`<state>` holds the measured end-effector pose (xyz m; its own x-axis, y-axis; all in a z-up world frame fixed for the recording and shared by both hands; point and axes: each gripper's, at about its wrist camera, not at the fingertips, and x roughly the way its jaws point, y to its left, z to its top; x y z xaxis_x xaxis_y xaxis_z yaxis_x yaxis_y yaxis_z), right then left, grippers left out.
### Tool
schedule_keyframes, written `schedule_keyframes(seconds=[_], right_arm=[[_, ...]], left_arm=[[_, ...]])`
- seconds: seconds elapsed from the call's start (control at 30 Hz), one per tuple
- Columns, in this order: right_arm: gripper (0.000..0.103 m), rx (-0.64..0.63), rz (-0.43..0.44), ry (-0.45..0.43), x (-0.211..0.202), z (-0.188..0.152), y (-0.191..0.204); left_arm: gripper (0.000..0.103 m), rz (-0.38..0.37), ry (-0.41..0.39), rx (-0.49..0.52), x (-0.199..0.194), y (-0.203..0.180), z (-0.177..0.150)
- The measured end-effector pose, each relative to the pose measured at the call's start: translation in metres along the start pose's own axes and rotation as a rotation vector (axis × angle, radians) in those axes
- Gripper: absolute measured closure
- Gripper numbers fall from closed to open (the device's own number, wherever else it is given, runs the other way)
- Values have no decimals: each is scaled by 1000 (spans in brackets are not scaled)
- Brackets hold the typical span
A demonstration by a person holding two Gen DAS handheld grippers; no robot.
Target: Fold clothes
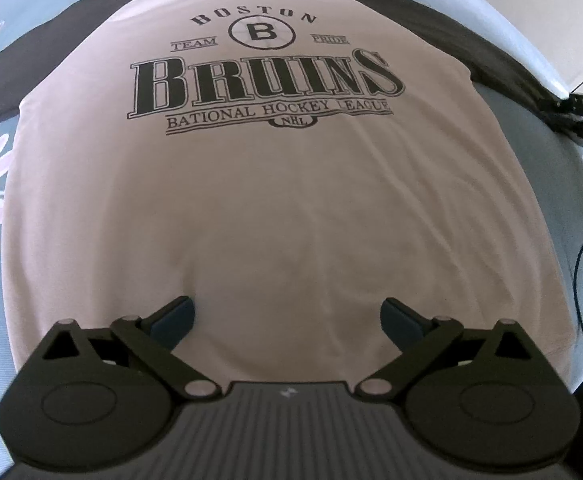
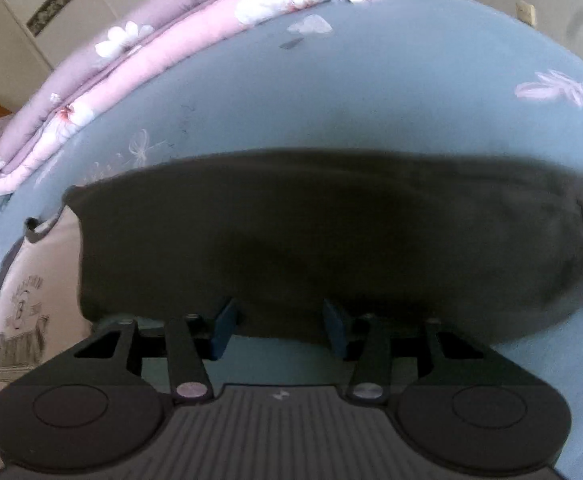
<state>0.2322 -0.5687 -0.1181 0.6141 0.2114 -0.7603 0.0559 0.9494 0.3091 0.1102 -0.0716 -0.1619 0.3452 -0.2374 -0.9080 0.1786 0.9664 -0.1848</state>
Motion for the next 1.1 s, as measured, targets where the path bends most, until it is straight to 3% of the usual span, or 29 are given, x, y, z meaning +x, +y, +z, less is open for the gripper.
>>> schedule_keyframes(seconds=[0.1, 0.23, 0.33, 0.47, 0.53, 0.63, 0.73, 0.87, 1.03, 1.1], right_arm=[[49, -67, -38, 32, -7, -1, 16], [49, -133, -19, -47, -16, 9, 42], [45, -149, -5, -96, 4, 13, 62], [44, -185, -73, -40, 27, -10, 69], [40, -243, -69, -14, 19, -17, 76], [43, -252, -29, 8, -1, -5, 69], [45, -155, -87, -86, -18, 28, 39], [67, 120, -124, -86, -15, 71, -24], [67, 232, -150, -77, 6, 94, -57], [67, 240, -164, -25, 15, 95, -64]], left_arm=[[4, -11, -2, -4, -1, 2, 0], [4, -10, -3, -5, -1, 2, 0], [4, -7, -8, -2, -1, 2, -1], [4, -16, -8, -4, -1, 3, -1], [3, -22, -9, -5, 0, 3, -1], [2, -19, -8, 7, 0, 2, -2], [2, -15, -10, 5, 0, 1, -2], [2, -17, -8, -3, 0, 2, -1], [2, -24, -4, 0, 0, 2, -1], [2, -27, -4, 0, 1, 3, 0]])
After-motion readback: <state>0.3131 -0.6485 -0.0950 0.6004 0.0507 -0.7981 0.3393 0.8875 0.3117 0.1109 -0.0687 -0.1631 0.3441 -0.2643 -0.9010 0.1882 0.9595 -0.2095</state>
